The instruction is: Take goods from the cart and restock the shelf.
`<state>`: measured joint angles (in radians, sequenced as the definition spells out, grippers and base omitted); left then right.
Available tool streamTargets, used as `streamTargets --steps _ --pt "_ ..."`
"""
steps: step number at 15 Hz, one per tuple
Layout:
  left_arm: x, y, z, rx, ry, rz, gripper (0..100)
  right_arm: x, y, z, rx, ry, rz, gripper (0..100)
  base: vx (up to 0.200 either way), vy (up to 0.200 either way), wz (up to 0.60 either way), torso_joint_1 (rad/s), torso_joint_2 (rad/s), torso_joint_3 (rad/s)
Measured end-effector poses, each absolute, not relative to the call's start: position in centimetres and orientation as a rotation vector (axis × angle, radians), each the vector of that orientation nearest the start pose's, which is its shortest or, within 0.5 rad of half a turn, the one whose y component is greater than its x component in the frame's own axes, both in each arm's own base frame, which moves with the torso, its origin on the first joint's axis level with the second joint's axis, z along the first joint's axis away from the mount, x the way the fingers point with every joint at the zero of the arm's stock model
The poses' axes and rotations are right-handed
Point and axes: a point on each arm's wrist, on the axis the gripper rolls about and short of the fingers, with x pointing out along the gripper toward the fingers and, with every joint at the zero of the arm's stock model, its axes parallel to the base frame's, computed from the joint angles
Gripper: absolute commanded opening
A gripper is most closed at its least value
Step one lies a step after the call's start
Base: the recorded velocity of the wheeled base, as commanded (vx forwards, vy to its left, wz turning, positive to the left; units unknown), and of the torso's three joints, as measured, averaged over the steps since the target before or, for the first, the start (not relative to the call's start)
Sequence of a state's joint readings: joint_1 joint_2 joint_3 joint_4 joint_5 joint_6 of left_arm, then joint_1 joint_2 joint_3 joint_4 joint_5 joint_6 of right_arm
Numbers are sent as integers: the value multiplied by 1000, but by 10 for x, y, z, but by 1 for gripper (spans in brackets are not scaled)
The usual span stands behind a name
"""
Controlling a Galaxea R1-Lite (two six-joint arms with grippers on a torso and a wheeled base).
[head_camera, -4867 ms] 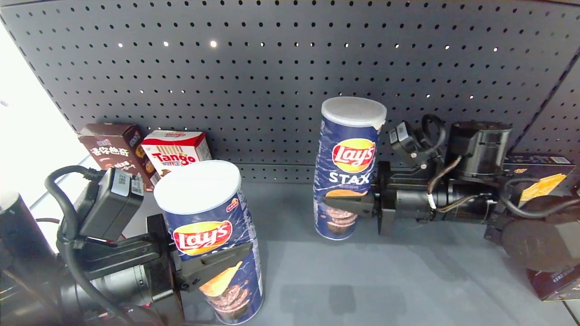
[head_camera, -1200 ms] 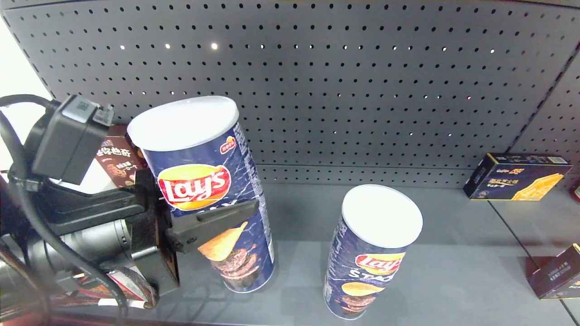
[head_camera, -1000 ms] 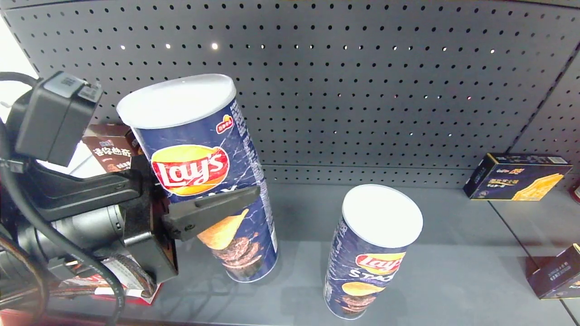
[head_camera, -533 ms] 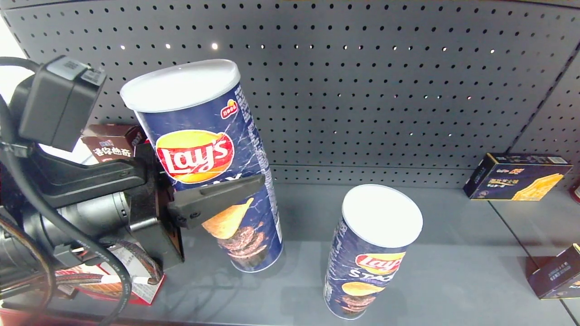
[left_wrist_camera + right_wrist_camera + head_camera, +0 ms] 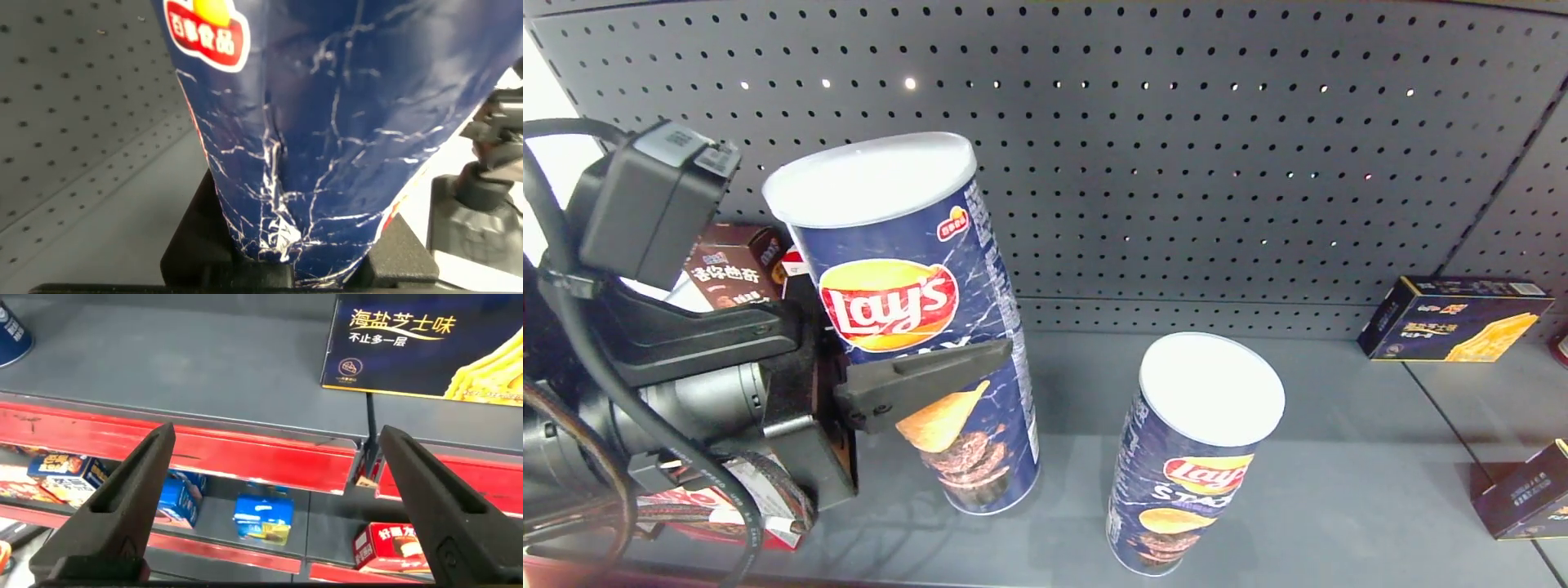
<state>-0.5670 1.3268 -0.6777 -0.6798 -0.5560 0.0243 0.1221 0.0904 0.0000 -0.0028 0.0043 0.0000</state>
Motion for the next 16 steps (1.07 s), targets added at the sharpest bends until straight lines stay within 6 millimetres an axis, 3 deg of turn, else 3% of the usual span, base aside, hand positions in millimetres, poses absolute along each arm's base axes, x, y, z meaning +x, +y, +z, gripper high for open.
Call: streamTargets --steps 5,13,16 --pt "186 -134 246 36 92 -1134 0 -16 -2 78 -5 88 126 100 0 0 0 0 0 0" --pt "226 -150 267 105 16 -1056 0 -16 -2 77 -5 90 127 100 0 0 0 0 0 0" --pt "243 -151 258 136 20 -1027 0 -16 -2 77 -5 90 127 100 0 0 0 0 0 0"
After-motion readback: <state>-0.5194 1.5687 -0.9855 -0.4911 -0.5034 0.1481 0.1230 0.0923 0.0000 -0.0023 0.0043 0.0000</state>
